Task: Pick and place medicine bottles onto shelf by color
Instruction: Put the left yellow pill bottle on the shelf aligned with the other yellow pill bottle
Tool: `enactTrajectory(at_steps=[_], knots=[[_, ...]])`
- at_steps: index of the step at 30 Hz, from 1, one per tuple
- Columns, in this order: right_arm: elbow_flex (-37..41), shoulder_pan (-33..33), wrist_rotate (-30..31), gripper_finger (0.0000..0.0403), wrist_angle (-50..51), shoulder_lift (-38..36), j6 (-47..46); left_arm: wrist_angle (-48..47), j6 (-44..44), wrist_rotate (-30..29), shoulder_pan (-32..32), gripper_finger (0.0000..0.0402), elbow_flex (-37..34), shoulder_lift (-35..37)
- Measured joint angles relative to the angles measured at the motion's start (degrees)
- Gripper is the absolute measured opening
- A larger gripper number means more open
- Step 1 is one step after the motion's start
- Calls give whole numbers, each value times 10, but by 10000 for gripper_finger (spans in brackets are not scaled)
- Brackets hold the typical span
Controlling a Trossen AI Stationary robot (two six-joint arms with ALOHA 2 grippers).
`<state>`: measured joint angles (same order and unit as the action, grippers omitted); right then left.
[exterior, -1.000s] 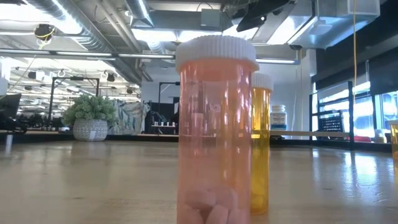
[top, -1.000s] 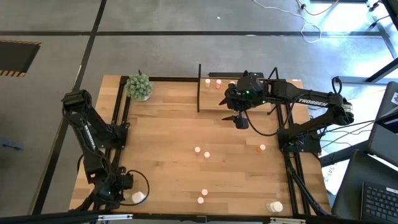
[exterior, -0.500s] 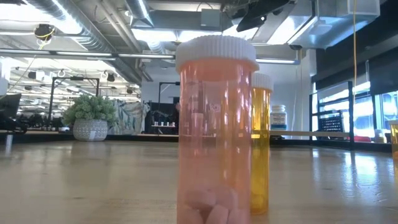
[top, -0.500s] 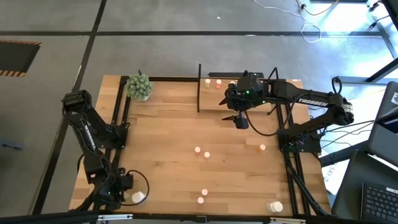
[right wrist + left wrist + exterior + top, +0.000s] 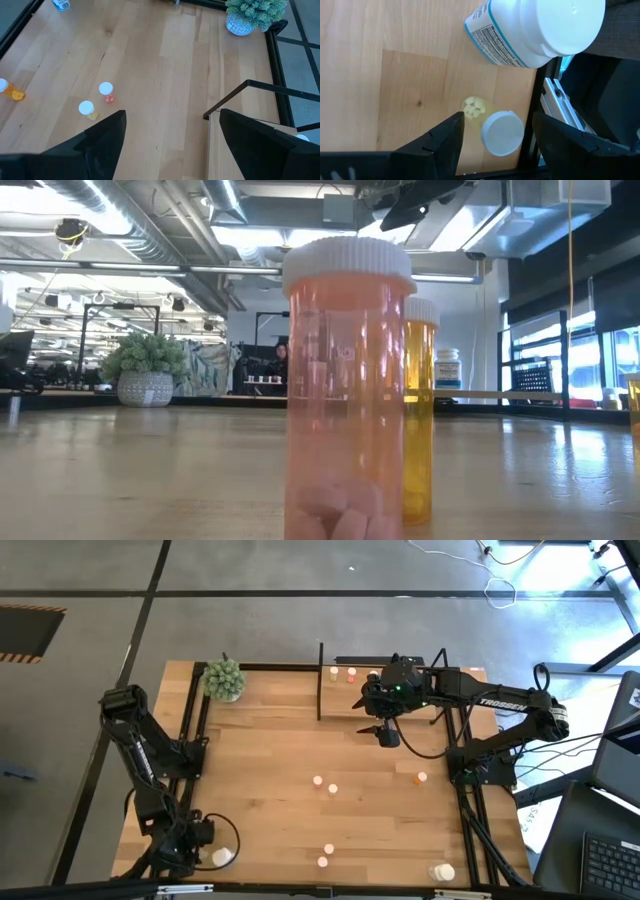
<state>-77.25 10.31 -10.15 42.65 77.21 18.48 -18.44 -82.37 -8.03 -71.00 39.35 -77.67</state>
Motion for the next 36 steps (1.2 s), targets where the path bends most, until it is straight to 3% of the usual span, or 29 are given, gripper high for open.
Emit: enactTrajectory(at_steps=[36], knots=[[0, 0, 0, 323, 0, 0, 0, -5, -66, 15, 0, 127, 0, 0]])
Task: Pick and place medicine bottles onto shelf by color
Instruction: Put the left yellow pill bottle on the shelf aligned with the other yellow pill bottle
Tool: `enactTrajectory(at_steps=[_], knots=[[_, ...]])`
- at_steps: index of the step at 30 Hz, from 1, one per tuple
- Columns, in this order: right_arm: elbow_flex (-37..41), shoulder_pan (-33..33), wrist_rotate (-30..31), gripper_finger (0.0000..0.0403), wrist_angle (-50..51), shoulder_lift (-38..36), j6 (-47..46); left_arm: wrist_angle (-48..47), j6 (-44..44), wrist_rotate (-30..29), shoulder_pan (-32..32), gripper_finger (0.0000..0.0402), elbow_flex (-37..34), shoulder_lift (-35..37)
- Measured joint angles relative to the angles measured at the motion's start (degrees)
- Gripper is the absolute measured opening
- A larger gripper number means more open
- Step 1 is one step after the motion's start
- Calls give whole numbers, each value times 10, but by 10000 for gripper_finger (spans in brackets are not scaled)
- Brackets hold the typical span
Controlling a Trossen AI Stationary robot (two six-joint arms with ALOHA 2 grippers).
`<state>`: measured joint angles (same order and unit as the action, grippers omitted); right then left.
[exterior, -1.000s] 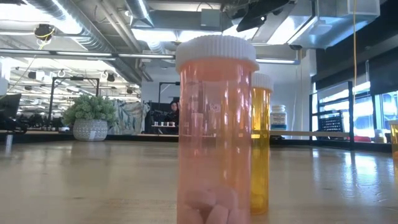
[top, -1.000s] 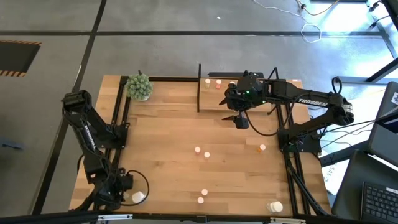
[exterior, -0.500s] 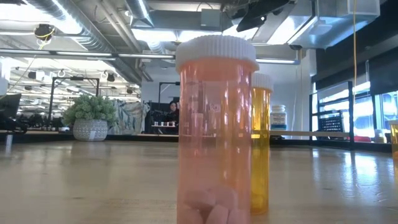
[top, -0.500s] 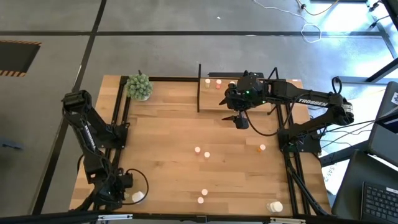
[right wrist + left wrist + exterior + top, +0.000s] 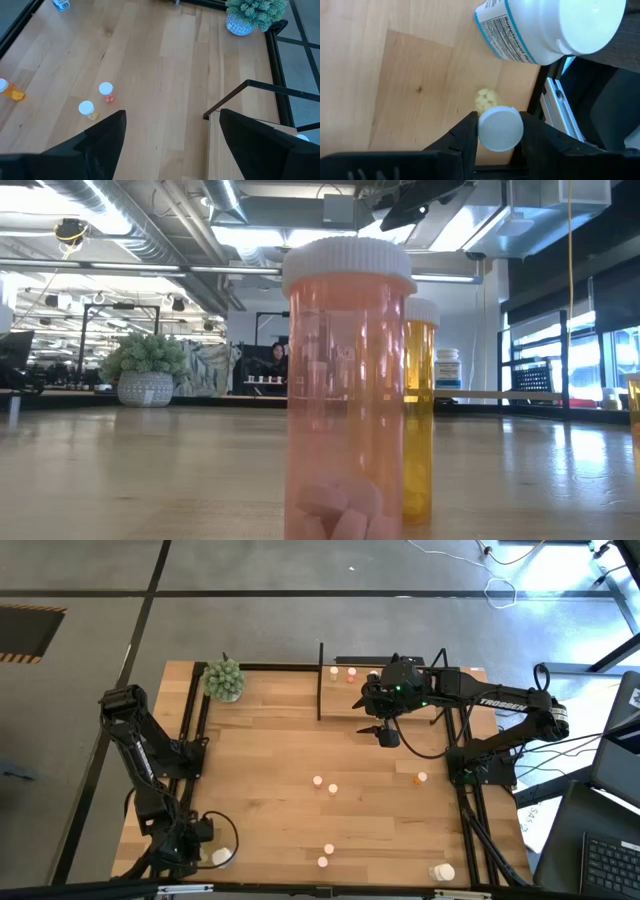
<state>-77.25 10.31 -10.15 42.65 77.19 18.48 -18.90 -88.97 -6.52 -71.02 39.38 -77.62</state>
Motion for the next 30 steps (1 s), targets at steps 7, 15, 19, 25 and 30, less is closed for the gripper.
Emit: enactTrajectory(at_steps=[7, 15, 19, 25, 30], knots=[[0, 0, 0, 323, 0, 0, 0, 0, -51, 1, 0, 120, 0, 0], [0, 0, 0, 323, 0, 0, 0, -22, -68, 0, 12, 119, 32, 5], [0, 0, 0, 323, 0, 0, 0, -100, -97, -2, 19, 119, 61, 22], [0, 0, 0, 323, -1, 0, 0, -253, -143, -2, 34, 119, 105, 74], [0, 0, 0, 323, -2, 0, 0, -346, -164, -5, 80, 119, 135, 124]])
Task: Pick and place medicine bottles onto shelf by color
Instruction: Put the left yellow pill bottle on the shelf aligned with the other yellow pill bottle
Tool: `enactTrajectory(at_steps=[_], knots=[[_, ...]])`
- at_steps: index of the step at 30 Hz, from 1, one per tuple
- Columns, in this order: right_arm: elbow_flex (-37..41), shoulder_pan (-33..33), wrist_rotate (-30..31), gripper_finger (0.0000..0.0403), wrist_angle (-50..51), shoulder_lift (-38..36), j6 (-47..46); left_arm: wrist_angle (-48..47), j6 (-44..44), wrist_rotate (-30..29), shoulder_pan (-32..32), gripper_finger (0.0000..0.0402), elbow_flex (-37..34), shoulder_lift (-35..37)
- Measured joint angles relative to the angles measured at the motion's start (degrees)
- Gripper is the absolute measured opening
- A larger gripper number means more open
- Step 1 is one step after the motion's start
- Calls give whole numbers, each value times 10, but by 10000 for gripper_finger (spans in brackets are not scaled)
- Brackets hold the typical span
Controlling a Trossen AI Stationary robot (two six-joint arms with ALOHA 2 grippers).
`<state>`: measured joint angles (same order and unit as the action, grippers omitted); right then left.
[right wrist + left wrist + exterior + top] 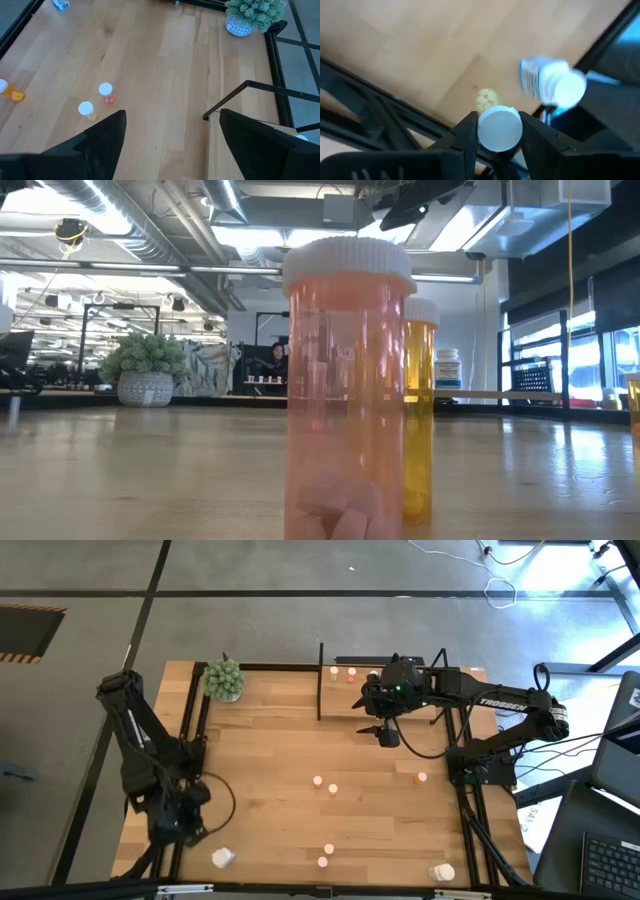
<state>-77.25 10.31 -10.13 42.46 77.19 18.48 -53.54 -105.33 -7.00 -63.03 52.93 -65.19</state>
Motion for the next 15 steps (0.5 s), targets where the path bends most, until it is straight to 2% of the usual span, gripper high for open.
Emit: enactTrajectory(at_steps=[7, 15], knots=[[0, 0, 0, 323, 0, 0, 0, -118, 77, -21, 116, 119, 59, 34], [0, 0, 0, 323, 0, 0, 0, -151, 305, -35, 294, 119, 145, 33]])
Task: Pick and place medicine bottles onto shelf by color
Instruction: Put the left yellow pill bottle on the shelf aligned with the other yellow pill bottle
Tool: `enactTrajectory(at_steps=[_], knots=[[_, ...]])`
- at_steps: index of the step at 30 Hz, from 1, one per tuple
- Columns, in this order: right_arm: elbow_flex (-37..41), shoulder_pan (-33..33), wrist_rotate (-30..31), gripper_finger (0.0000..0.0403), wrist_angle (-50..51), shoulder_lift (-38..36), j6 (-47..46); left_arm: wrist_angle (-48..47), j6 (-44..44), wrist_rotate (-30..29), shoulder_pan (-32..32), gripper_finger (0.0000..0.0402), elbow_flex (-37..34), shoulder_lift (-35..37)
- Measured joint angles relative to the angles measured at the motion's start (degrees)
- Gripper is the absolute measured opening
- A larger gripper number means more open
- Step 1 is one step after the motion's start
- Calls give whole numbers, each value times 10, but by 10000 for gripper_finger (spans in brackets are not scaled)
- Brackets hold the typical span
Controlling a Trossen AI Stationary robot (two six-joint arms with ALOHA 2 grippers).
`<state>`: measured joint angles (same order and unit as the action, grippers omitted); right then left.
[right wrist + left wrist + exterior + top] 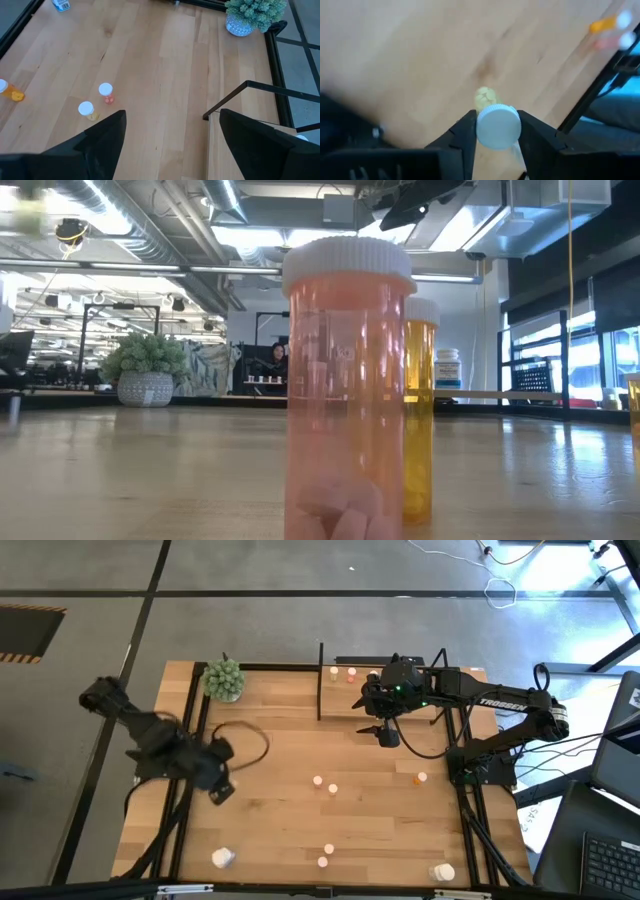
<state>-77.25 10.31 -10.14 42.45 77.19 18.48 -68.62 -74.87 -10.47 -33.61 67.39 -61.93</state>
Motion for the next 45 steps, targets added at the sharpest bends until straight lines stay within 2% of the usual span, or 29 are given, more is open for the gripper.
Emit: enactTrajectory(at_steps=[9, 12, 14, 16, 21, 24, 28, 33, 37, 41, 45], knots=[[0, 0, 0, 323, -21, 0, -1, 0, 278, 1, 195, 119, 116, -52], [0, 1, 0, 323, -33, 0, -4, -1, 362, 16, 249, 119, 159, -81], [0, 10, 12, 323, -38, -3, -38, 2, 415, 39, 287, 119, 188, -104], [0, 17, 48, 323, -38, -8, -74, 0, 465, 63, 329, 119, 212, -130], [0, 23, 187, 323, -21, -21, -135, -1, 603, 117, 419, 119, 291, -204], [0, 23, 244, 323, -4, -33, -161, 2, 675, 136, 462, 119, 351, -253], [0, 23, 266, 323, 41, -54, -181, 3, 745, 152, 506, 119, 439, -331], [0, 23, 248, 323, 72, -78, -181, 3, 817, 190, 544, 119, 553, -433], [0, 23, 241, 323, 77, -90, -180, 3, 860, 191, 562, 119, 633, -506], [0, 23, 240, 323, 84, -92, -182, 6, 887, 190, 573, 119, 677, -563], [0, 23, 240, 323, 84, -91, -182, 20, 904, 188, 576, 119, 668, -591]])
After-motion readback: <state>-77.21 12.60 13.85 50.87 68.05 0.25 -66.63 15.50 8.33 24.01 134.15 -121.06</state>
